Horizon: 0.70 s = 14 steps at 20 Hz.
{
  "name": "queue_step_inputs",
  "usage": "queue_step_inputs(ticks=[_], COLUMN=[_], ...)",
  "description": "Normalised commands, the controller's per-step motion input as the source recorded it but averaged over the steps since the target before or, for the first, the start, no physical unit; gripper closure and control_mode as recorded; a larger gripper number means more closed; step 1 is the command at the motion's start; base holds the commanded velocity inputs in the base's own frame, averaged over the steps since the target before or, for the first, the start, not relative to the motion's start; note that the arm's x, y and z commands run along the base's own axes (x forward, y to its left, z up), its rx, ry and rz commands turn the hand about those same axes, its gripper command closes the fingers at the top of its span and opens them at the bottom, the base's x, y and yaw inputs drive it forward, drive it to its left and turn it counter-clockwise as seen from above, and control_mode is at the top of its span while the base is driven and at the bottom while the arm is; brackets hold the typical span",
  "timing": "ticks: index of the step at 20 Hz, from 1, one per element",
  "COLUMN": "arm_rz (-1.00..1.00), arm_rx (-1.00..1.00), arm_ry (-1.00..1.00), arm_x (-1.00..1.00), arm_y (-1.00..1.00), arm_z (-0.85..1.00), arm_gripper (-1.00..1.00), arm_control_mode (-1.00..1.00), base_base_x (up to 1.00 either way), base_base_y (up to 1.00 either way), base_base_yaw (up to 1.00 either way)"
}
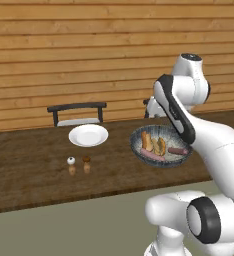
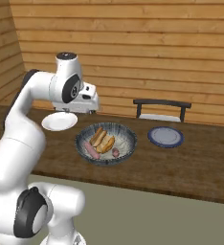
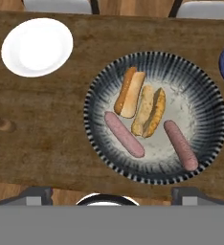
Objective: Place one bun and one sausage from the bowl on each plate.
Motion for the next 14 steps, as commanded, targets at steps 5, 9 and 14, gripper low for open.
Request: queue_step_inputs(ticks=[5,9,14], arm_rz=[-0.03,-0.09,0.01], arm_rx=[0.01,0.0,-0.02], arm_ry=[0.09,0.07,0.01], arm_x=[0.16,0.18,-0.15], arm_y=[-0.49,0.0,0.08], arm_z=[-0.7,-0.71,-0.17], arm_gripper=[-1.0,-1.0,-1.0], arm_control_mode=[-1.0,-1.0,-1.0], base_base_x=[0.0,0.0,0.0], base_base_y=[0.0,0.0,0.0], base_base_yaw=[0.0,0.0,0.0])
